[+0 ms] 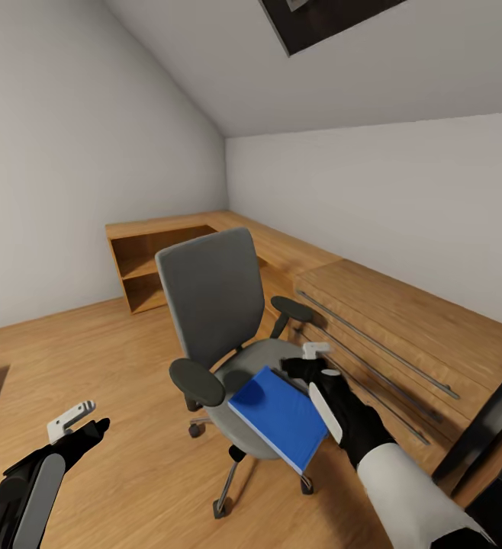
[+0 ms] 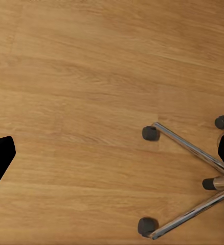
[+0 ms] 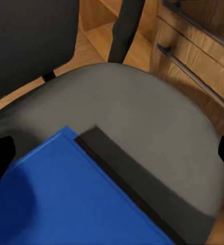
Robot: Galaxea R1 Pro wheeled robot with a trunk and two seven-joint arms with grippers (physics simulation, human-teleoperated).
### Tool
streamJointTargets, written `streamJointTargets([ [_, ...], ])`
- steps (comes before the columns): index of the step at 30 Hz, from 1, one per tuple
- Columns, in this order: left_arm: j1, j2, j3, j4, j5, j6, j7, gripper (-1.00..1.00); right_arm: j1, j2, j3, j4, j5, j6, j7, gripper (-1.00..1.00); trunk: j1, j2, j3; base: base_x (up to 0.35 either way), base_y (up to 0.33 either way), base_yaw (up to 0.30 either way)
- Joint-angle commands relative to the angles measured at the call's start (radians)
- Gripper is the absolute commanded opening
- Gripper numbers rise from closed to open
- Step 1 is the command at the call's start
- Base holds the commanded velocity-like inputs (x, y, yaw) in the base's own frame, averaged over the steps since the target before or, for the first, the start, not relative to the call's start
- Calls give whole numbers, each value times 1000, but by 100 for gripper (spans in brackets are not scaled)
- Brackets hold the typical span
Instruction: In the bedroom, organize the workspace by keeping the computer under the desk, ensuring the monitor is on the desk, placing the keyboard on the desk next to the monitor, placing the mouse on the desk next to the keyboard, moving the folder from the swivel chair onto the desk next to the mouse, stacking the notebook on top of the folder with the pen on top of the notebook, and positioning the swivel chair next to the desk.
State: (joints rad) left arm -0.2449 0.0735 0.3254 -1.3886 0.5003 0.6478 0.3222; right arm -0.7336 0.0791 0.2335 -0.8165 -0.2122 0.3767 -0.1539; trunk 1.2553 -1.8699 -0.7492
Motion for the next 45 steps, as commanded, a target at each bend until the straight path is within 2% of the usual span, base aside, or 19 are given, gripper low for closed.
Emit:
streamJointTargets([
  [1,-1,0,-1,-1,11,4,8,100,17,1,5,-37,-12,9,-40,100,0,0,-1,0,0,0],
  [5,-1,0,-2,-1,11,4,8,100,80,4,6,-183,-17,65,-140,100,0,0,-1,0,0,0],
  [6,-1,0,-2,-1,11,4,8,100,92,5,6,-208,-18,74,-148,100,0,0,-1,0,0,0],
  [8,-1,-1,-2,-1,11,4,8,100,149,7,8,-318,-20,119,-171,100,0,0,-1,0,0,0],
  [11,-1,-2,-2,-1,11,4,8,100,170,8,9,-363,-21,150,-177,100,0,0,-1,0,0,0],
  [15,-1,-2,-2,-1,11,4,8,100,182,10,14,-388,-34,167,-181,100,0,0,-1,0,0,0],
  [16,-1,-3,-2,-1,11,4,7,100,185,29,18,-403,-47,171,-181,100,0,0,-1,0,0,0],
  [18,-1,-3,-2,-1,11,4,7,100,186,31,17,-414,-49,171,-181,100,0,0,-1,-10,15,0],
  [31,-1,-3,-2,-1,9,4,6,100,187,32,16,-419,-50,169,-180,100,0,0,-1,-137,255,-184],
  [37,-1,-3,-2,-1,9,3,6,100,188,31,16,-419,-50,172,-180,100,0,0,-1,-215,264,-22],
  [45,-2,-3,-2,-1,9,3,6,100,188,30,14,-420,-50,170,-180,100,0,0,-1,-318,41,-1],
])
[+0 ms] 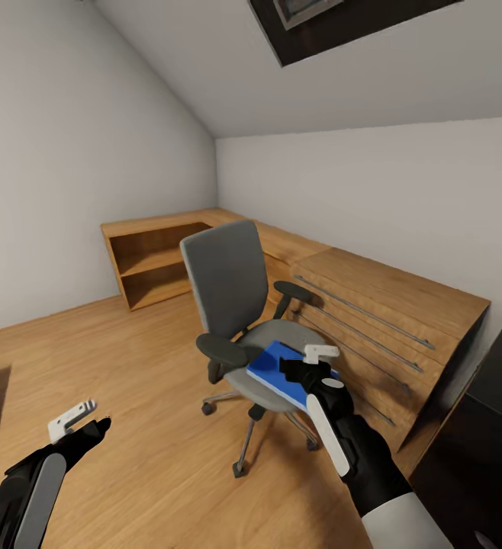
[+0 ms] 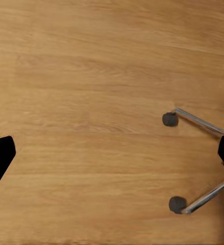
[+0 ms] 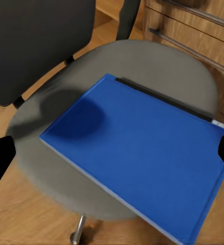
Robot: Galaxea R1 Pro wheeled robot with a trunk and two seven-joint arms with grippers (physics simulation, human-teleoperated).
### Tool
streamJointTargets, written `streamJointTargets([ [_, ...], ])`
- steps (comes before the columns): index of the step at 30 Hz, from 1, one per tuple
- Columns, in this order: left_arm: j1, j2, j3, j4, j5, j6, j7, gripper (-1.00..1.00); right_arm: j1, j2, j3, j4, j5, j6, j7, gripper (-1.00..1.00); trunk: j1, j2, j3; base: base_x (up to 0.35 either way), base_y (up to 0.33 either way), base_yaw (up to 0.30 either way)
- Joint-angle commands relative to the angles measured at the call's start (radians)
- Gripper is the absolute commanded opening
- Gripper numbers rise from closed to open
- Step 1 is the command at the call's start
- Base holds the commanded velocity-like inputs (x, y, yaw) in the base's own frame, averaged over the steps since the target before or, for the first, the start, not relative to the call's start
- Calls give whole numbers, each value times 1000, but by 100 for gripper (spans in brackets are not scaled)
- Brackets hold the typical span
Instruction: In the bedroom, organize the workspace by keeping the computer under the desk, ensuring the monitor is on the desk, placing the keyboard on the desk next to the monitor, placing the mouse on the desk next to the keyboard, moving the folder from the swivel chair onto the desk next to the mouse, stacking the notebook on top of the folder with the pen on top of the notebook, and positioning the swivel chair next to the desk.
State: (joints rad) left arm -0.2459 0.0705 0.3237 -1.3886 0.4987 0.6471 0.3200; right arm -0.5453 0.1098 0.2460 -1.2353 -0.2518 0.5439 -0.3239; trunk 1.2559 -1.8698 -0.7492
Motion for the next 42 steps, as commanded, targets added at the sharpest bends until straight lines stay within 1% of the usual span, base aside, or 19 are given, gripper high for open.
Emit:
streamJointTargets([
  [1,-1,0,0,-2,11,3,8,100,-1,0,2,-1,-11,2,-10,100,-1,-1,-1,-332,4,-17],
  [8,0,0,-1,-2,11,3,8,100,-1,-2,-1,-1,-18,2,-9,100,-1,-1,-1,-304,1,-136],
  [10,0,0,-1,-3,11,3,8,100,-1,-4,-5,0,-36,2,-8,100,-1,-1,-1,-125,0,-236],
  [12,0,-1,-1,-8,12,4,10,100,-1,-6,-22,2,-87,1,-8,100,-1,-1,-1,-51,0,-252],
  [16,0,-3,-2,-40,12,6,12,100,-1,-12,-111,8,-232,-1,-8,100,3,-8,-4,-17,0,-259],
  [17,-1,-3,-2,-42,12,6,12,100,-1,-12,-121,11,-250,-1,-7,100,7,-15,-7,-6,0,-235],
  [18,0,-4,-2,-47,12,6,12,100,-1,-13,-140,20,-288,-1,-7,100,11,-22,-10,-4,0,-160],
  [21,0,-4,-2,-53,12,6,12,100,-1,-13,-200,58,-427,-1,0,100,22,-43,-20,-2,0,-70],
  [22,0,-4,-2,-53,12,6,12,100,-1,-14,-208,62,-452,-1,3,100,26,-50,-23,-1,0,-34],
  [24,0,-4,-2,-54,12,6,13,100,0,-19,-229,74,-538,-1,11,100,34,-64,-29,0,0,-18],
  [25,0,-4,-2,-55,12,6,12,100,0,-40,-237,94,-613,0,20,100,38,-71,-32,0,0,-7],
  [26,0,-5,-2,-55,12,5,12,100,0,-53,-240,108,-660,0,28,100,41,-78,-35,0,0,-5],
  [28,0,-6,-2,-57,12,5,12,100,0,-75,-243,125,-743,3,46,100,49,-92,-42,0,0,-2],
  [29,0,-6,-2,-60,12,5,11,100,0,-80,-243,128,-764,4,49,100,53,-99,-45,0,0,0],
  [33,2,-6,-3,-106,14,7,4,100,1,-88,-245,133,-804,7,54,100,68,-127,-57,0,0,0],
  [38,38,-6,-8,-170,15,7,-4,100,1,-91,-246,134,-813,9,55,100,87,-162,-73,0,0,0],
  [39,48,-6,-16,-185,15,7,-7,100,1,-91,-247,133,-814,10,55,100,91,-169,-76,0,0,0],
  [40,69,-5,-59,-212,15,7,-52,100,0,-100,-247,132,-816,10,57,100,95,-176,-79,0,0,0],
  [42,71,-5,-65,-215,14,8,-62,100,1,-105,-246,131,-817,10,57,100,103,-190,-86,0,0,0],
])
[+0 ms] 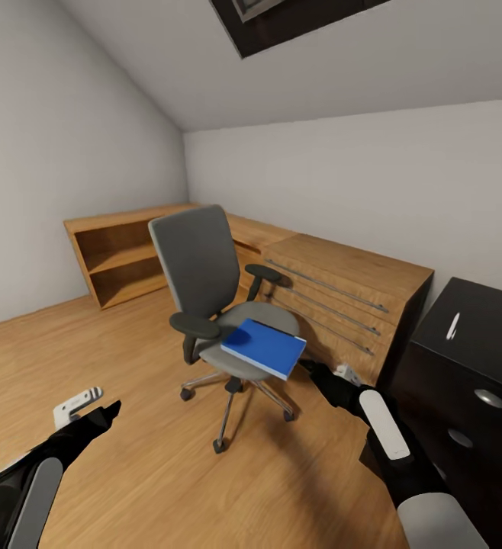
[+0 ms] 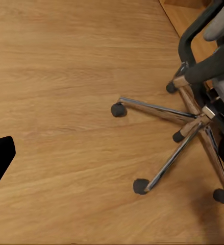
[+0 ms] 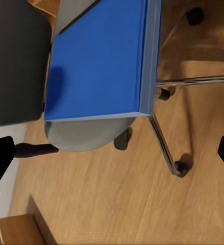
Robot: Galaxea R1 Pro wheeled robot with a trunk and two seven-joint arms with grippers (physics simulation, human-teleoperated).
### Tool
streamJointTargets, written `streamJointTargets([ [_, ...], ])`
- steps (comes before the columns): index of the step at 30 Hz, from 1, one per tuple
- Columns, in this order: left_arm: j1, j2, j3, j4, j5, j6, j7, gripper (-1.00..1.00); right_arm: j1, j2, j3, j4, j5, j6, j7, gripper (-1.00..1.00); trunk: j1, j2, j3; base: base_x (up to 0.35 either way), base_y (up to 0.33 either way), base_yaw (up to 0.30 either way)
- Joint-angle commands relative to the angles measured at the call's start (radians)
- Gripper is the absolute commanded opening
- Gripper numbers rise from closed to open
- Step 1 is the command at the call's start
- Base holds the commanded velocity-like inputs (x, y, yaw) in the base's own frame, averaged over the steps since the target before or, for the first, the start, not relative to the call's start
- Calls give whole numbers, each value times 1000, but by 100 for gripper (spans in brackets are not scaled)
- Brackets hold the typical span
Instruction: In the bedroom, organize the workspace by keeping the computer under the desk, ensuring the monitor is on the desk, placing the keyboard on the desk next to the monitor, placing the mouse on the desk next to the keyboard, moving the folder from the swivel chair onto the desk next to the mouse, stacking the notebook on top of the folder with the pen on top of the notebook, and positioning the swivel chair next to the desk.
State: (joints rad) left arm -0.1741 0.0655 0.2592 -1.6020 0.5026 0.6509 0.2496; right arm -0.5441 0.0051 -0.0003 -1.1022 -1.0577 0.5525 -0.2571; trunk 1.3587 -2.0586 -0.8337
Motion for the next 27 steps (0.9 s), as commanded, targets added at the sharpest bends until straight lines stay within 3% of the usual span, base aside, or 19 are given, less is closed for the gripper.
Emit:
streamJointTargets([
  [1,0,0,-1,-2,10,4,6,100,-1,-1,0,-2,-11,1,-10,100,4,-8,-4,0,0,0],
  [18,2,0,-6,-1,9,8,-2,100,-1,-5,-1,-5,-8,-4,-10,100,69,-127,-57,0,0,0],
  [23,2,0,-6,-1,8,9,0,100,-1,-6,-31,-2,-16,1,-10,100,88,-162,-73,0,0,0],
  [27,2,0,-6,-1,8,9,0,100,-1,-2,-55,1,-53,-2,-9,100,103,-190,-86,0,0,0],
])
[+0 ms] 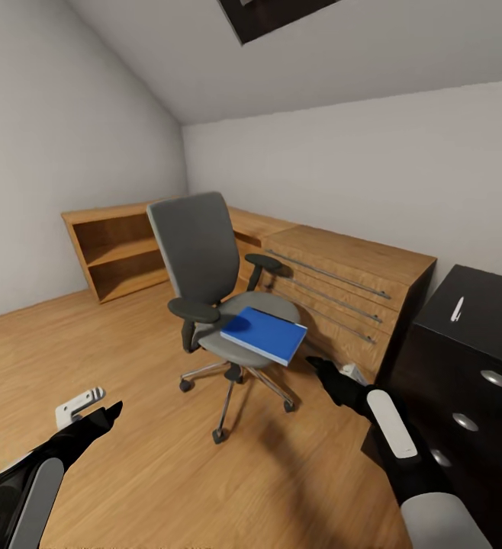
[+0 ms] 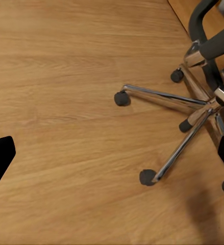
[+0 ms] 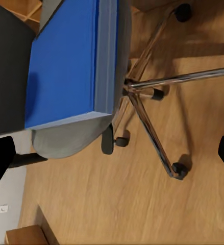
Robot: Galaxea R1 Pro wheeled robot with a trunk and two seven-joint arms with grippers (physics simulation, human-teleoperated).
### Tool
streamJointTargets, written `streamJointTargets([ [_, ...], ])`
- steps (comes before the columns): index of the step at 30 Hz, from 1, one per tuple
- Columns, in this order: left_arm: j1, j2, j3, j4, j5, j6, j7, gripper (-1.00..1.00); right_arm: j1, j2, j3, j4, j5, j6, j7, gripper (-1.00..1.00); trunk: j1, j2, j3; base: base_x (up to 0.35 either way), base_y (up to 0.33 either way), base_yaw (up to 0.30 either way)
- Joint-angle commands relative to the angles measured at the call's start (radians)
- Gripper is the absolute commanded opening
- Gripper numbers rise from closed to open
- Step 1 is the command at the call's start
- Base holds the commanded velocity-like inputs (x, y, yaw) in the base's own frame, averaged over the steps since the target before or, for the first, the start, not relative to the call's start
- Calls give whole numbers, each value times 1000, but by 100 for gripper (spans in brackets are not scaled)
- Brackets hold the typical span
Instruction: In the bedroom, organize the workspace by keeping the computer under the desk, ensuring the monitor is on the desk, placing the keyboard on the desk next to the monitor, placing the mouse on the desk next to the keyboard, moving the folder from the swivel chair onto the desk next to the mouse, stacking the notebook on top of the folder with the pen on top of the notebook, and positioning the swivel chair next to the desk.
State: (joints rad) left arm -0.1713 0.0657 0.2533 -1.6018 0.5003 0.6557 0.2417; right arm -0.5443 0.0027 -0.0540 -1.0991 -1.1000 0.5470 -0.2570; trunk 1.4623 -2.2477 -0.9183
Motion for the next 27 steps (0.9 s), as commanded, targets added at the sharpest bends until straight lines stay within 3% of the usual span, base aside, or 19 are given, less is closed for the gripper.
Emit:
streamJointTargets([
  [1,-1,0,0,-1,11,4,8,100,0,5,-4,-1,-29,1,-8,100,4,-8,-4,0,0,0],
  [4,-1,0,0,-1,11,4,8,100,0,11,-8,0,-86,-2,-7,100,15,-29,-14,0,0,0],
  [6,-1,0,0,-1,11,4,8,100,0,14,-10,2,-162,-3,-6,100,23,-43,-20,0,0,0],
  [7,-1,0,0,-1,10,4,8,100,0,15,-11,6,-225,-4,-6,100,27,-50,-23,0,0,0],
  [9,-1,0,0,0,10,4,8,100,-1,15,-12,13,-282,-5,-6,100,34,-64,-29,0,0,0],
  [14,-1,0,0,0,10,4,9,100,0,13,-16,33,-393,-5,-5,100,54,-99,-45,0,0,0],
  [16,-1,0,0,2,10,3,10,100,0,11,-37,36,-432,-4,1,100,61,-113,-51,0,0,0],
  [19,-1,0,0,3,10,3,10,100,0,10,-41,34,-436,-5,28,100,73,-134,-61,0,0,0],
  [20,-1,0,0,3,10,3,10,100,-1,8,-42,34,-432,-4,107,100,77,-141,-64,0,0,0],
  [21,-1,0,0,3,10,2,10,100,-1,7,-42,34,-432,-4,121,100,77,-141,-64,0,0,0],
  [27,-1,0,0,5,10,2,12,100,0,-10,-41,36,-431,5,151,100,96,-176,-79,0,0,0],
])
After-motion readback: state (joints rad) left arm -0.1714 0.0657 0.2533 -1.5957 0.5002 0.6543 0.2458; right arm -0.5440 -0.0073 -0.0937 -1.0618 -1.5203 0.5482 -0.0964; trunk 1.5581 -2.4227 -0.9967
